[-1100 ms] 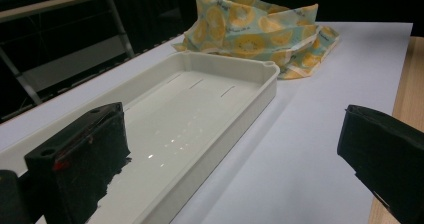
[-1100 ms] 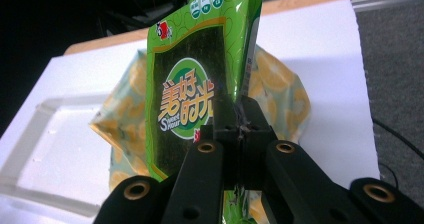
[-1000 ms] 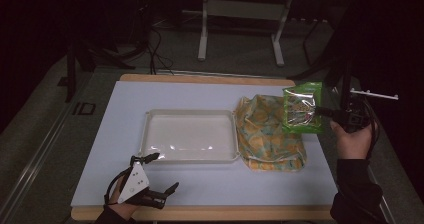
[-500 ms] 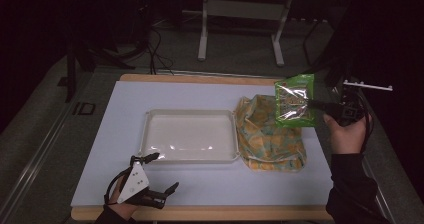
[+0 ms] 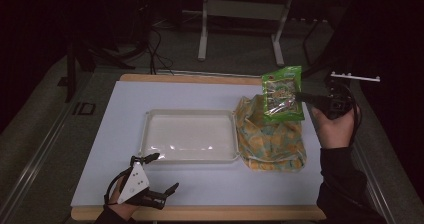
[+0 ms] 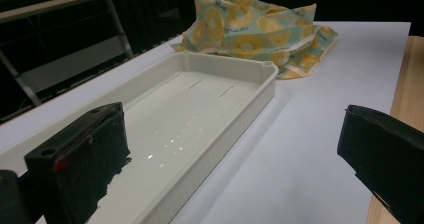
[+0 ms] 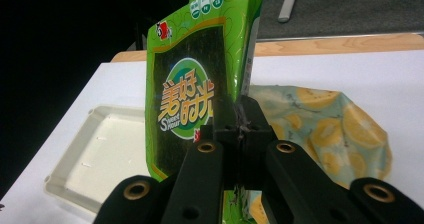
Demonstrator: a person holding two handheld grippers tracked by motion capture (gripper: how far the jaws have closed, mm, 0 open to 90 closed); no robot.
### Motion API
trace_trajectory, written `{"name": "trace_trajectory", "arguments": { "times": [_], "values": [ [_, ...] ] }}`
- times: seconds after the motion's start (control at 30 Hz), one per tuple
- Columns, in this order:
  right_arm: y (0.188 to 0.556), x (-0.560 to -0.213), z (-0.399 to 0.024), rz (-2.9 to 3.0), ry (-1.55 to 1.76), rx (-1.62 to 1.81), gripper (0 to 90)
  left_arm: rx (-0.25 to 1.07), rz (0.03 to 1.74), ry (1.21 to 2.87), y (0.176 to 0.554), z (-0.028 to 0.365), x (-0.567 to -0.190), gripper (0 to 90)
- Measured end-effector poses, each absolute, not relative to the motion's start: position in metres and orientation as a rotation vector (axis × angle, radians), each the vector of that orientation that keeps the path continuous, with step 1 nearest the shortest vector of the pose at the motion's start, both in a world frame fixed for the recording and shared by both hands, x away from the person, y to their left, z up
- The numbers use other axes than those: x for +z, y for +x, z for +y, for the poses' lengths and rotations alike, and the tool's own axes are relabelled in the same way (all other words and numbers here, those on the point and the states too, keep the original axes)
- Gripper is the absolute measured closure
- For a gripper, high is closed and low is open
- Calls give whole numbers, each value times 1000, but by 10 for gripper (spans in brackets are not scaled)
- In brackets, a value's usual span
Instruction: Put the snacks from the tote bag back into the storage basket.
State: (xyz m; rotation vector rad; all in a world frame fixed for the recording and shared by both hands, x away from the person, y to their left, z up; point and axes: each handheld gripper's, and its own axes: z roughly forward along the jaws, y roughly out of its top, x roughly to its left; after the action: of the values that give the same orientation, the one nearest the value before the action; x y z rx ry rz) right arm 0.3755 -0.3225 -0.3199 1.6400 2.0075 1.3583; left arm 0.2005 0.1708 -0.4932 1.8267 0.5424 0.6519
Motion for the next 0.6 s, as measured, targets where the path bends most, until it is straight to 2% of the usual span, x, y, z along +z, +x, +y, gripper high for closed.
{"name": "trace_trajectory", "arguments": {
  "times": [0.6],
  "values": [
    [382,-326,-273,2097,1558,1388,888,652,538,1826,200,170,-493,3]
  ]
}}
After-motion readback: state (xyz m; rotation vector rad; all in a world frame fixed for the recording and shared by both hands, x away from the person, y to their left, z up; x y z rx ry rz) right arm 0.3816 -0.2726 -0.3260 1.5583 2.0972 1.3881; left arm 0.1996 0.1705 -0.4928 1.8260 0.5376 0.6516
